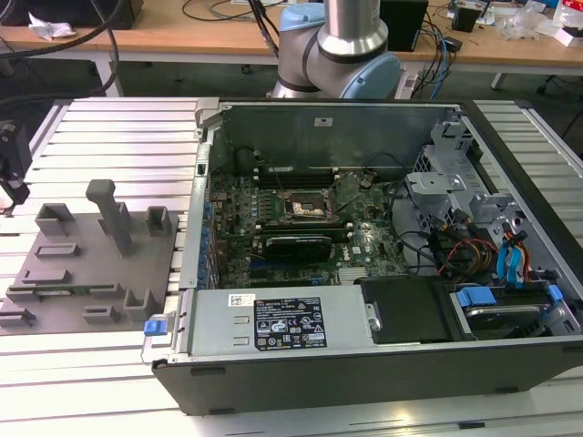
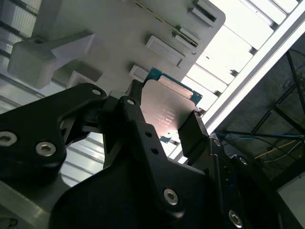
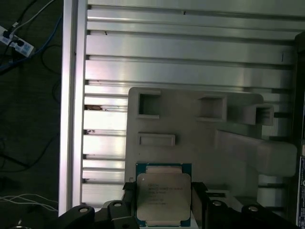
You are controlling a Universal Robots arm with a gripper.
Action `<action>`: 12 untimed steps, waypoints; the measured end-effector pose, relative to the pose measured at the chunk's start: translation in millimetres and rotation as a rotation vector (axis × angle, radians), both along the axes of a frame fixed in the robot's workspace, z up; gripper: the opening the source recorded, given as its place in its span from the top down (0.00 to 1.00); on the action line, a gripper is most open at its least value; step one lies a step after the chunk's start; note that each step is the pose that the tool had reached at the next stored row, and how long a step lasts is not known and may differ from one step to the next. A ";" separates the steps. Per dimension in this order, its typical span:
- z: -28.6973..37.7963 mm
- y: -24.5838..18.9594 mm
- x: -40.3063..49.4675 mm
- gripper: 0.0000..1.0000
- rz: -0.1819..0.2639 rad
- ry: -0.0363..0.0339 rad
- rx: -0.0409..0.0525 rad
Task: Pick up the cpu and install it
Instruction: 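Pick up the cpu and move it towards the insertion slot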
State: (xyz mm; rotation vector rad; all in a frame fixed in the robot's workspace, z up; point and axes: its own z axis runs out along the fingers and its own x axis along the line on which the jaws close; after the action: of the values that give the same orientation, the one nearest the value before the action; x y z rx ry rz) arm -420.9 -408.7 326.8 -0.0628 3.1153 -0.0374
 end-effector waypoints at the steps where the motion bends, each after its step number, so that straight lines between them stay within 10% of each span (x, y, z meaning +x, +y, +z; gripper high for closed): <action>1: 1.8 0.0 0.0 0.45 0.000 0.0001 0.0000; 8: 14.9 0.6 0.0 0.45 0.000 0.0000 0.0017; 12: 33.7 3.3 0.0 0.45 0.000 -0.0001 0.0020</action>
State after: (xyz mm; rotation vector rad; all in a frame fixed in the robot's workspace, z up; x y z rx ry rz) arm -420.9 -405.4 360.5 -0.0627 3.1152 -0.0343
